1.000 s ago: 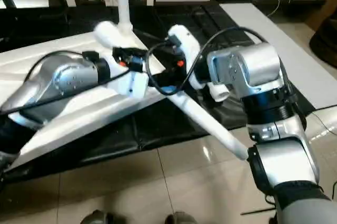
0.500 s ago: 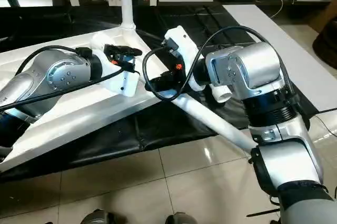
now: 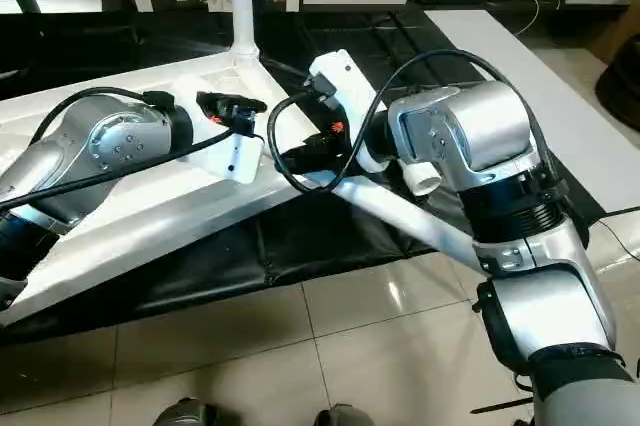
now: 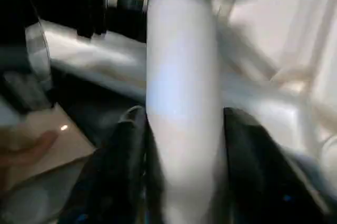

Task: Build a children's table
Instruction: Insert table leg to table base

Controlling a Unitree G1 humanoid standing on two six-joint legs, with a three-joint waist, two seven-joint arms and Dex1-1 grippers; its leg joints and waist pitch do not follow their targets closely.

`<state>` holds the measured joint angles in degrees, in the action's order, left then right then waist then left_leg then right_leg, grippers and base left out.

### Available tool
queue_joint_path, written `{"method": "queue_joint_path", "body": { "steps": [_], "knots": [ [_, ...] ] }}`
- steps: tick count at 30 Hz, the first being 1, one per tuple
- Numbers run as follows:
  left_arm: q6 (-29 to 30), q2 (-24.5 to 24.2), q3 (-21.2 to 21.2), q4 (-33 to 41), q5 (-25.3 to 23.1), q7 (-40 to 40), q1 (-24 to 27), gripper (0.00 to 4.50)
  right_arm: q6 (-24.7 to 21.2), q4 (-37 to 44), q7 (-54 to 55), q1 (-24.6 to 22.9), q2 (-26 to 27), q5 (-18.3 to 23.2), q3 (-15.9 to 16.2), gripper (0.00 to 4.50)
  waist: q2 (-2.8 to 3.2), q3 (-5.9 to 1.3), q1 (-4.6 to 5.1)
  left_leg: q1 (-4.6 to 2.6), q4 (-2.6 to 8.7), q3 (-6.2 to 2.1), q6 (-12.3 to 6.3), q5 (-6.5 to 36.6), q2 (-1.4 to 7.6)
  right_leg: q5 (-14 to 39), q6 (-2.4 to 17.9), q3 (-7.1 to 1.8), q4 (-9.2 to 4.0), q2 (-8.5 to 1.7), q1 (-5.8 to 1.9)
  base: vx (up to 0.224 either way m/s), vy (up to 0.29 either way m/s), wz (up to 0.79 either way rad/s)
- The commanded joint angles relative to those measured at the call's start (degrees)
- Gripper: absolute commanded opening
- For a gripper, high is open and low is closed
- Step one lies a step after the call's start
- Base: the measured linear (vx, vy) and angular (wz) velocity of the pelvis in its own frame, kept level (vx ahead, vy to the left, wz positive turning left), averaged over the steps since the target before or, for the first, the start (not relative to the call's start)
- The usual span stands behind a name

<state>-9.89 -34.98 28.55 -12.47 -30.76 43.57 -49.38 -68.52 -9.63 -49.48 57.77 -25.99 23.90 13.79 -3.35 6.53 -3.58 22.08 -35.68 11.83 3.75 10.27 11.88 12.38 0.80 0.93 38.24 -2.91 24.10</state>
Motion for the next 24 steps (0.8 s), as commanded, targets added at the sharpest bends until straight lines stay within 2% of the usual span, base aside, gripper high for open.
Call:
{"method": "queue_joint_path", "body": {
  "steps": [1, 6, 8, 9, 10, 11, 12, 13, 14, 16, 17, 20, 21, 22, 24],
  "knots": [
    [-0.64, 0.49, 0.04, 0.56, 1.19, 0.81, 0.41, 2.11, 1.79, 0.15, -0.76, 0.58, -0.81, -0.60, -1.24, 2.59, 0.08, -6.59, 0.02, -1.33, 2.95, -0.54, 0.33, -2.19, 1.20, -11.51, 15.51, -2.49, -2.70, -3.75, -4.09, 0.000, 0.000, 0.00],
    [-0.50, 0.59, -0.37, 0.53, 1.20, 1.29, 0.79, 2.02, 5.25, -3.28, -0.56, 3.71, -1.52, -1.15, -3.60, 2.96, -0.04, -6.57, 0.15, -1.22, 2.92, -0.57, 0.05, -1.73, 1.09, -10.64, 15.48, -2.49, -2.81, -3.71, -4.13, 0.000, 0.000, 0.00],
    [-0.41, 0.60, -0.49, 0.53, 1.24, 1.42, 0.95, 2.02, 7.42, -4.58, -0.40, 4.79, -1.46, -0.95, -5.34, 3.27, -0.08, -6.60, 0.27, -1.16, 2.84, -0.56, -0.09, -1.82, 1.05, -10.85, 15.67, -2.46, -2.73, -3.67, -4.09, 0.000, 0.000, 0.00],
    [-0.34, 0.53, -0.63, 0.38, 1.20, 1.61, 1.32, 2.02, 12.02, -7.88, 0.98, 7.28, -0.60, 0.26, -10.17, 3.27, -0.06, -6.62, 0.20, -1.20, 2.82, -0.54, -0.18, -1.84, 1.08, -10.98, 15.66, -2.49, -2.73, -3.69, -4.08, 0.000, 0.000, 0.00],
    [-0.37, 0.53, -0.69, 0.31, 1.16, 1.64, 1.40, 2.02, 13.11, -8.54, 1.31, 7.73, -0.37, 0.52, -11.13, 3.33, 0.16, -6.67, 0.26, -1.17, 2.75, -0.55, -0.25, -1.64, 1.11, -11.01, 15.85, -2.53, -2.67, -3.84, -4.00, 0.000, 0.000, 0.00],
    [-0.16, 0.61, -0.89, 0.04, 1.12, 1.50, 1.63, 2.02, 18.20, -10.43, 3.13, 9.03, 1.28, 2.24, -15.50, 3.41, 0.18, -6.69, 0.29, -1.17, 2.68, -0.47, -0.34, -1.16, 1.13, -11.15, 16.06, -2.53, -2.63, -3.79, -3.85, 0.000, 0.000, 0.00],
    [0.02, 0.67, -1.00, -0.12, 1.13, 1.38, 1.75, 2.02, 21.33, -11.44, 4.17, 9.68, 2.33, 3.28, -17.99, 3.62, 0.16, -6.58, 0.35, -1.08, 2.73, -0.47, -0.39, -0.90, 1.12, -10.92, 15.93, -2.53, -2.66, -3.69, -3.81, 0.000, 0.000, 0.00],
    [0.02, 0.67, -1.00, -0.12, 1.13, 1.38, 1.75, 2.02, 21.33, -11.44, 4.17, 9.68, 2.33, 3.28, -17.99, 3.68, 0.17, -6.67, 0.40, -1.07, 2.71, -0.49, -0.57, -1.15, 1.11, -11.58, 15.96, -2.46, -2.52, -3.59, -3.82, 0.000, 0.000, 0.00],
    [2.04, 1.39, -1.94, -0.95, 2.05, 1.07, 2.46, 2.02, 25.38, -13.35, 6.13, 12.16, 2.89, 5.08, -22.46, 3.70, 0.24, -6.69, 0.48, -1.18, 2.74, -0.45, -0.89, -1.46, 1.06, -12.22, 16.17, -2.39, -2.53, -3.47, -3.78, 0.000, 0.000, 0.00],
    [4.81, 2.50, -3.37, -1.60, 3.58, 0.61, 3.32, 2.02, 26.48, -13.59, 6.75, 13.44, 2.72, 6.25, -24.78, 3.70, 0.21, -6.69, 0.53, -1.15, 2.71, -0.40, -1.08, -1.51, 0.91, -12.59, 16.64, -2.34, -2.54, -3.27, -3.85, 0.000, 0.000, 0.00],
    [8.46, 3.94, -5.35, -2.48, 5.03, -0.86, 4.44, 2.02, 26.96, -12.42, 6.44, 14.13, 2.54, 8.22, -27.39, 3.70, 0.65, -6.67, 0.40, -1.14, 2.70, -0.40, -1.18, -1.37, 0.92, -13.21, 16.74, -2.39, -2.50, -3.30, -3.86, 0.000, 0.000, 0.00],
    [10.25, 4.42, -6.28, -3.41, 4.73, -2.50, 5.02, 2.02, 26.30, -11.27, 5.41, 14.58, 2.43, 10.07, -29.31, 3.70, 0.43, -6.77, 0.39, -1.01, 2.71, -0.47, -1.96, -1.09, 0.77, -13.82, 16.65, -2.26, -2.61, -3.08, -4.06, 0.000, 0.000, 0.00],
    [11.72, 4.65, -6.79, -4.20, 3.83, -4.08, 5.18, 2.02, 24.75, -10.13, 4.75, 14.71, 2.40, 11.45, -30.27, 3.70, 0.64, -6.78, 0.34, -1.03, 2.69, -0.56, -2.03, -0.85, 0.78, -13.42, 16.64, -2.25, -2.60, -3.17, -4.07, 0.000, 0.000, 0.00],
    [12.58, 4.79, -7.09, -4.64, 3.24, -4.99, 5.26, 2.02, 24.00, -9.64, 4.40, 14.81, 2.47, 12.21, -30.80, 3.70, 0.54, -6.74, 0.35, -0.96, 2.72, -0.60, -2.10, -0.50, 0.82, -12.96, 16.49, -2.27, -2.67, -3.19, -4.18, 0.000, 0.000, 0.00],
    [16.25, 6.13, -8.96, -5.35, 3.43, -7.16, 5.34, 2.02, 22.65, -7.76, 3.46, 14.17, 2.43, 13.22, -30.68, 3.70, 0.55, -6.74, 0.36, -1.03, 2.74, -0.69, -2.30, -0.93, 0.90, -12.55, 16.57, -2.22, -2.75, -3.29, -4.16, 0.000, 0.000, 0.00]
  ]
}}
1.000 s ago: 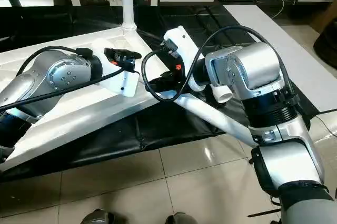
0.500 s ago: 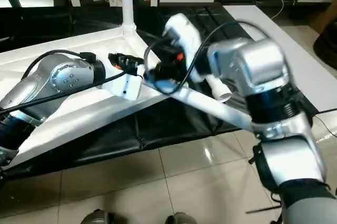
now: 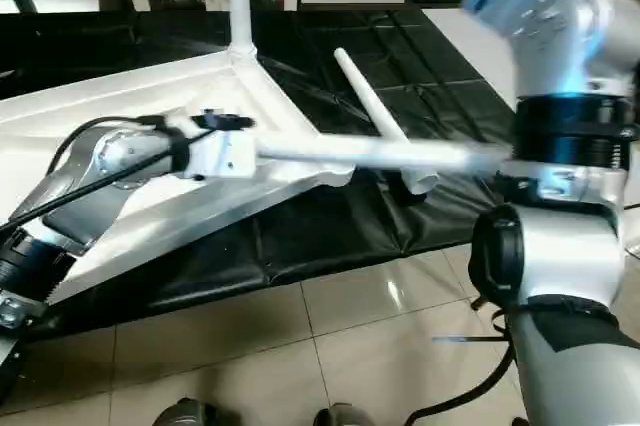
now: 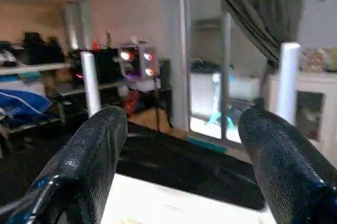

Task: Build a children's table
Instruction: Insert table leg to table base

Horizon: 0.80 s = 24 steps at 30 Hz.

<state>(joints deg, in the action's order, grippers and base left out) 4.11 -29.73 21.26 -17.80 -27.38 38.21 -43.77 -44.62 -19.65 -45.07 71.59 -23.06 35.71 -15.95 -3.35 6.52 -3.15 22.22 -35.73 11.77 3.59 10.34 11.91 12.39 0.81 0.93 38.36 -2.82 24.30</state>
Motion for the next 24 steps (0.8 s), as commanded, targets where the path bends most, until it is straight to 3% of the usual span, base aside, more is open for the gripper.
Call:
{"method": "queue_joint_path", "body": {
  "steps": [1, 4, 5, 8, 9, 12, 13, 14, 17, 18, 19, 20, 21, 23, 24],
  "knots": [
    [4.07, 1.90, -3.06, -0.30, 0.92, -2.96, -0.43, 2.02, -1.25, 3.50, -1.30, -0.49, -0.42, 1.61, -0.45, 3.70, 1.03, -6.74, -0.13, -1.24, 2.77, -0.68, -1.97, -0.81, 0.92, -12.32, 16.63, -2.21, -2.84, -3.40, -4.28, 0.000, 0.000, 0.00],
    [10.59, 5.76, -7.94, -0.14, 5.56, -4.88, -0.85, 2.02, 0.19, 6.48, -1.63, -2.94, 0.03, 2.44, 0.55, 3.70, 0.68, -6.74, -0.21, -1.17, 2.72, -0.59, -2.05, -1.03, 0.81, -13.40, 17.16, -2.23, -2.87, -3.34, -4.39, 0.000, 0.000, 0.00],
    [13.42, 7.69, -10.49, -0.18, 7.96, -6.28, -1.15, 2.02, 0.57, 7.96, -1.70, -3.92, 0.49, 3.23, 0.47, 3.70, 1.22, -6.81, -0.51, -1.20, 2.65, -0.69, -1.97, -0.88, 0.78, -13.74, 17.75, -2.27, -2.77, -3.55, -4.46, 0.000, 0.000, 0.00],
    [19.65, 11.85, -15.91, -0.73, 13.20, -9.00, -1.93, 2.02, -0.47, 11.79, -2.10, -5.63, 1.25, 5.64, -0.12, 3.70, 0.78, -6.86, -0.56, -1.22, 2.66, -0.69, -2.35, -0.14, 0.77, -12.88, 18.07, -2.18, -3.09, -3.43, -4.42, 0.000, 0.000, 0.00],
    [20.77, 13.95, -18.89, -0.99, 16.14, -10.72, -2.38, 2.02, -1.05, 13.93, -2.70, -6.71, 1.43, 6.53, 0.16, 3.70, 1.03, -6.93, -0.58, -1.17, 2.61, -0.70, -2.35, -0.19, 0.73, -13.08, 18.07, -2.21, -3.02, -3.41, -4.60, 0.000, 0.000, 0.00],
    [21.50, 18.42, -26.52, -1.28, 22.70, -16.08, -4.02, 2.02, -1.90, 18.96, -3.42, -11.06, 1.77, 6.63, 2.52, 3.70, 0.72, -7.14, -1.05, -1.12, 2.49, -0.78, -3.48, -1.28, 0.66, -16.35, 18.60, -2.18, -2.95, -3.33, -4.87, 0.000, 0.000, 0.00],
    [21.50, 18.42, -26.52, -1.28, 22.70, -16.08, -4.02, 2.02, -1.90, 18.96, -3.42, -11.06, 1.77, 6.63, 2.52, 3.70, 0.66, -7.14, -1.14, -1.07, 2.48, -0.86, -3.88, -1.48, 0.69, -16.18, 18.43, -2.11, -3.02, -3.42, -4.83, 0.000, 0.000, 0.00],
    [20.60, 20.04, -30.09, -0.94, 26.24, -17.84, -4.68, 2.02, -1.21, 20.73, -3.46, -14.28, 1.92, 5.24, 4.38, 3.70, 0.63, -7.01, -1.20, -1.06, 2.52, -0.84, -3.83, -0.81, 0.67, -14.64, 18.25, -2.10, -3.21, -3.52, -4.78, 0.000, 0.000, 0.00],
    [21.13, 21.39, -33.44, -0.04, 29.47, -18.62, -5.06, 2.01, -0.04, 22.02, -3.26, -17.55, 1.73, 3.50, 6.32, 3.70, 0.42, -7.04, -1.31, -0.95, 2.50, -0.87, -3.59, -1.30, 0.64, -13.46, 17.67, -2.09, -3.28, -3.53, -4.90, 0.000, 0.000, 0.00],
    [21.69, 22.26, -36.08, 1.30, 32.72, -18.39, -5.05, 2.01, 1.57, 22.67, -2.69, -20.93, 1.43, 1.01, 8.55, 3.70, 0.43, -7.03, -1.36, -0.98, 2.50, -0.88, -3.71, -1.39, 0.64, -13.24, 17.48, -2.08, -3.32, -3.56, -4.86, 0.000, 0.000, 0.00],
    [21.70, 22.32, -36.30, 1.43, 33.02, -18.36, -5.04, 2.01, 1.75, 22.70, -2.63, -21.25, 1.40, 0.75, 8.77, 3.70, 0.51, -7.04, -1.53, -0.99, 2.43, -0.80, -3.75, -1.87, 0.66, -13.58, 17.33, -2.14, -3.29, -3.59, -4.79, 0.000, 0.000, 0.00],
    [21.48, 22.56, -37.38, 2.26, 34.14, -18.50, -4.95, 2.01, 2.16, 22.44, -1.60, -23.01, 1.60, -0.30, 9.37, 3.98, 0.56, -7.16, -1.60, -1.00, 2.42, -0.89, -3.79, -2.29, 0.67, -13.80, 17.21, -2.07, -3.22, -3.60, -4.81, 0.000, 0.000, 0.00],
    [21.45, 22.87, -38.47, 3.50, 36.05, -17.52, -4.71, 2.01, 4.37, 20.69, 0.82, -25.11, 1.79, -3.67, 10.50, 3.98, 0.63, -7.20, -1.59, -1.00, 2.40, -0.95, -3.88, -2.56, 0.73, -13.95, 17.14, -2.04, -3.14, -3.56, -4.77, 0.000, 0.000, 0.00],
    [21.68, 23.15, -39.24, 4.43, 37.54, -17.18, -4.59, 2.01, 5.74, 19.78, 2.71, -26.61, 1.87, -5.87, 11.22, 4.18, 0.60, -7.21, -1.71, -1.03, 2.34, -0.90, -3.63, -3.46, 0.71, -14.52, 17.07, -1.97, -3.04, -3.55, -4.60, 0.000, 0.000, 0.00],
    [22.45, 23.66, -40.12, 5.92, 39.82, -16.22, -4.32, 2.01, 6.95, 18.21, 5.18, -28.00, 3.35, -6.65, 10.25, 4.29, 0.72, -7.31, -1.80, -1.09, 2.27, -0.83, -3.55, -3.71, 0.69, -15.14, 17.28, -2.03, -2.88, -3.61, -4.60, 0.000, 0.000, 0.00]
  ]
}}
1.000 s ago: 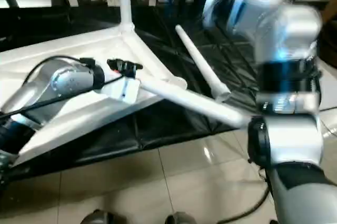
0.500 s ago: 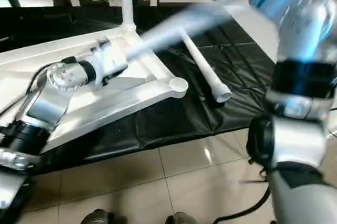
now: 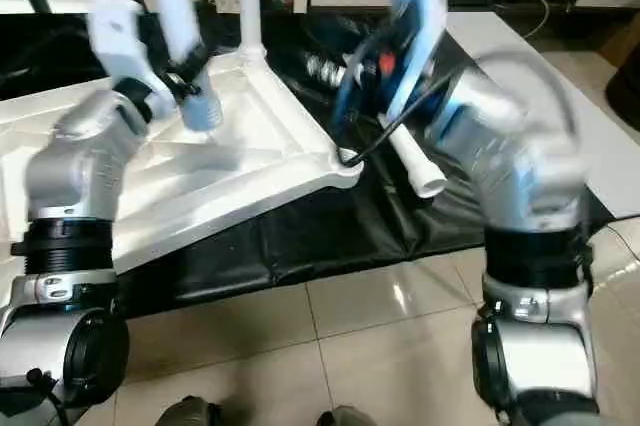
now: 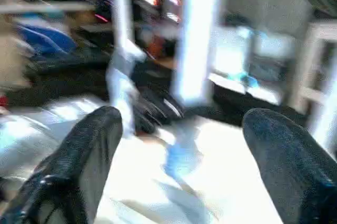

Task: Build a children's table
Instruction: Insert table leg to table base

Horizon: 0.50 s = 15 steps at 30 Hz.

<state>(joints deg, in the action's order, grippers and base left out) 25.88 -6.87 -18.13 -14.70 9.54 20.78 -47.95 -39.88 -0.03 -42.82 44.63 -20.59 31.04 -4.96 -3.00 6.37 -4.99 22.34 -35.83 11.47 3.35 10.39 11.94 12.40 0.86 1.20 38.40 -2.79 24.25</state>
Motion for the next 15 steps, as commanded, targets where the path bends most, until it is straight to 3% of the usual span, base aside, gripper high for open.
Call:
{"method": "queue_joint_path", "body": {
  "steps": [1, 4, 7, 10, 11, 15],
  "knots": [
    [1.78, 1.29, -0.96, 5.02, 5.56, 2.86, 0.61, 2.01, 4.29, -3.21, 4.80, -2.34, 2.21, -2.71, -1.66, 4.39, 0.38, -7.16, 0.05, -1.21, 2.37, -0.52, -3.31, -3.76, 0.66, -15.16, 17.24, -2.30, -2.91, -3.64, -4.55, 0.000, 0.000, 0.00],
    [5.00, 1.76, 0.06, 10.19, 11.07, 7.61, 3.10, 2.01, 6.49, -4.26, 4.05, -4.89, 3.57, -2.14, -2.12, 4.48, 0.38, -7.06, -0.14, -1.24, 2.40, -0.40, -3.94, -3.96, 0.84, -16.13, 18.12, -2.21, -2.82, -3.53, -4.31, 0.000, 0.000, 0.00],
    [9.20, 0.76, 3.13, 15.98, 15.67, 13.95, 6.27, 2.01, 5.67, -2.35, -2.51, -6.58, 2.36, 0.27, -0.15, 4.50, 0.29, -7.02, 0.04, -1.05, 2.38, -0.49, -5.04, -4.44, 0.91, -17.02, 17.84, -2.08, -2.62, -3.49, -4.53, 0.000, 0.000, 0.00],
    [11.27, -0.55, 5.82, 19.11, 17.67, 17.35, 8.11, 2.01, 5.02, -1.04, -7.03, -7.01, 0.59, 1.22, 1.80, 4.50, 0.48, -6.67, 0.21, -1.24, 2.51, -0.43, -5.11, -2.37, 1.10, -13.14, 16.85, -2.16, -3.15, -3.53, -4.21, 0.000, 0.000, 0.00],
    [11.98, -1.25, 7.03, 20.18, 18.31, 18.64, 8.74, 2.01, 5.22, -0.93, -8.58, -6.82, -0.18, 1.20, 2.46, 4.50, 0.18, -6.43, 0.25, -1.12, 2.65, -0.52, -4.86, -1.77, 1.08, -11.67, 16.35, -2.16, -3.19, -3.63, -4.37, 0.000, 0.000, 0.00],
    [13.50, -3.05, 10.10, 22.57, 19.66, 21.52, 10.28, 2.01, 4.74, -1.07, -13.75, -5.52, -2.82, 1.42, 4.41, 4.50, 0.12, -5.91, 0.48, -1.38, 2.87, -0.42, -3.35, 1.24, 1.16, -5.81, 15.38, -2.32, -3.86, -3.67, -4.11, 0.000, 0.000, 0.00]
  ]
}}
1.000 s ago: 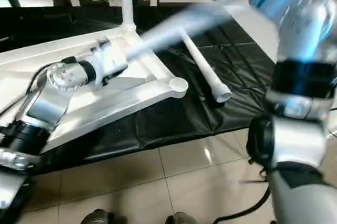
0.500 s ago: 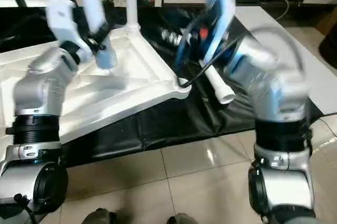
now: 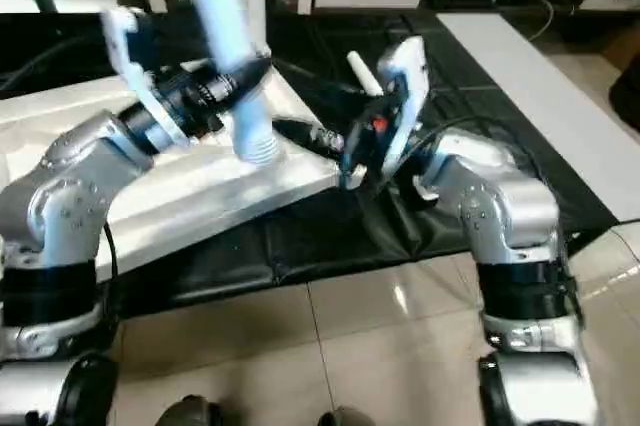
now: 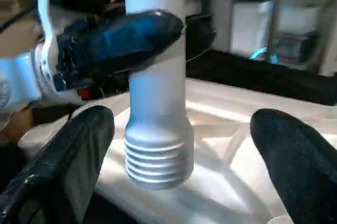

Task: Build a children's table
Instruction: Insert table leg to table base

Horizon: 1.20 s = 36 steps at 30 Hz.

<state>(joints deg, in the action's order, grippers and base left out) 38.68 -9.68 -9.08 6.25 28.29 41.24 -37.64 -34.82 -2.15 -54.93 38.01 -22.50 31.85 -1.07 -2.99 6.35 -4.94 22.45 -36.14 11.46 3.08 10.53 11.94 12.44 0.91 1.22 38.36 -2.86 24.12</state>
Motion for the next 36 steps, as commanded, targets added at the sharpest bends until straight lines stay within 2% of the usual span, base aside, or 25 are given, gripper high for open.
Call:
{"method": "queue_joint_path", "body": {
  "steps": [1, 2, 3, 4, 8, 9, 10, 14, 16, 20, 26, 30, 36],
  "knots": [
    [0.75, -0.45, 1.42, 1.84, 1.05, 1.57, 0.13, 2.01, -0.32, 1.01, -2.49, 1.31, -1.57, 0.27, 1.11, 4.50, 0.16, -5.74, 0.50, -1.58, 3.25, -0.39, -2.68, 1.56, 1.14, -4.32, 14.86, -2.34, -4.01, -3.52, -3.84, 0.000, 0.000, 0.00],
    [1.16, -0.50, 1.46, 2.15, 1.46, 1.73, 0.21, 2.01, 0.33, 0.72, -3.33, 1.53, -2.37, -0.78, 1.98, 4.50, 0.06, -5.65, 0.61, -1.59, 3.29, -0.37, -2.41, 2.04, 1.13, -3.41, 14.68, -2.34, -4.11, -3.49, -3.81, 0.000, 0.000, 0.00],
    [2.72, -0.98, 1.96, 3.66, 3.35, 3.15, 0.60, 2.01, 2.15, -1.22, -4.81, 2.19, -3.99, -3.92, 4.17, 4.50, -0.01, -5.65, 0.73, -1.65, 3.30, -0.46, -1.63, 2.76, 1.15, -1.42, 14.26, -2.31, -4.18, -3.65, -3.84, 0.000, 0.000, 0.00],
    [3.37, -1.22, 2.19, 4.29, 4.06, 3.66, 0.78, 2.01, 2.82, -2.05, -5.37, 2.42, -4.26, -4.62, 4.64, 4.50, -0.02, -5.73, 0.75, -1.65, 3.29, -0.54, -1.35, 2.47, 1.17, -1.25, 14.20, -2.28, -4.14, -3.69, -3.91, 0.000, 0.000, 0.00],
    [4.88, -1.90, 3.69, 6.04, 5.59, 4.92, 1.43, 2.01, 1.47, -2.90, -8.66, 2.89, -4.85, -3.16, 5.61, 4.50, -0.19, -5.68, 0.96, -1.48, 3.20, -0.40, -2.46, 1.37, 0.99, -3.15, 14.31, -2.40, -4.01, -3.41, -3.88, 0.000, 0.000, 0.00],
    [4.99, -2.06, 4.09, 6.34, 6.05, 5.19, 1.56, 2.01, 0.89, -3.03, -9.71, 3.00, -4.98, -2.57, 5.84, 4.50, -0.51, -5.58, 1.00, -1.50, 3.24, -0.36, -2.68, 1.38, 1.03, -3.09, 14.27, -2.41, -4.12, -3.45, -3.86, 0.000, 0.000, 0.00],
    [5.02, -2.12, 4.25, 6.44, 6.18, 5.30, 1.61, 2.01, 0.70, -3.14, -10.08, 3.06, -4.98, -2.34, 5.88, 4.50, -0.32, -5.59, 0.96, -1.46, 3.23, -0.40, -2.95, 1.22, 1.05, -3.12, 14.40, -2.44, -4.06, -3.53, -3.84, 0.000, 0.000, 0.00],
    [4.99, -2.05, 5.36, 6.65, 6.52, 5.31, 1.80, 2.01, -1.39, -5.03, -13.22, 3.89, -4.91, -0.26, 6.30, 4.50, -0.49, -5.57, 1.18, -1.37, 3.17, -0.37, -3.80, 0.60, 1.01, -3.77, 14.76, -2.39, -4.05, -3.45, -3.83, 0.000, 0.000, 0.00],
    [5.01, -2.13, 5.76, 6.71, 6.69, 5.49, 1.78, 2.01, -2.28, -5.83, -14.94, 4.28, -5.03, 0.47, 6.72, 4.50, -0.46, -5.54, 1.26, -1.37, 3.19, -0.40, -3.70, 0.90, 1.02, -3.00, 14.73, -2.37, -4.12, -3.47, -3.85, 0.000, 0.000, 0.00],
    [5.91, -2.35, 6.47, 7.60, 7.59, 5.80, 2.06, 2.01, -1.69, -7.83, -16.12, 5.26, -4.14, -0.07, 7.07, 4.50, -0.65, -5.34, 1.99, -1.34, 3.24, -0.48, -2.68, 2.86, 1.06, 1.74, 14.13, -2.30, -4.55, -3.62, -3.74, 0.000, 0.000, 0.00],
    [5.58, -2.44, 7.67, 8.15, 7.86, 5.10, 2.71, 2.01, -1.72, -8.88, -16.22, 6.34, -2.61, 0.06, 7.57, 4.50, -0.61, -5.32, 2.36, -1.44, 3.25, -0.46, -2.52, 2.86, 1.07, 2.03, 13.76, -2.33, -4.60, -3.51, -3.55, 0.000, 0.000, 0.00],
    [4.97, -1.83, 8.38, 7.94, 7.26, 4.21, 2.74, 2.01, -1.33, -9.02, -15.25, 6.27, -1.36, -0.77, 8.28, 4.12, -0.70, -5.46, 2.43, -1.27, 3.20, -0.46, -2.87, 1.80, 1.02, 0.10, 14.02, -2.32, -4.39, -3.51, -3.70, 0.000, 0.000, 0.00],
    [4.52, -2.03, 9.01, 7.51, 7.28, 3.91, 2.63, 2.01, -1.25, -9.36, -14.25, 6.17, -0.10, -1.10, 8.24, 3.69, -0.47, -5.48, 2.63, -1.27, 3.22, -0.48, -3.27, 1.19, 1.05, -1.94, 14.54, -2.28, -4.21, -3.47, -3.70, 0.000, 0.000, 0.00]
  ]
}}
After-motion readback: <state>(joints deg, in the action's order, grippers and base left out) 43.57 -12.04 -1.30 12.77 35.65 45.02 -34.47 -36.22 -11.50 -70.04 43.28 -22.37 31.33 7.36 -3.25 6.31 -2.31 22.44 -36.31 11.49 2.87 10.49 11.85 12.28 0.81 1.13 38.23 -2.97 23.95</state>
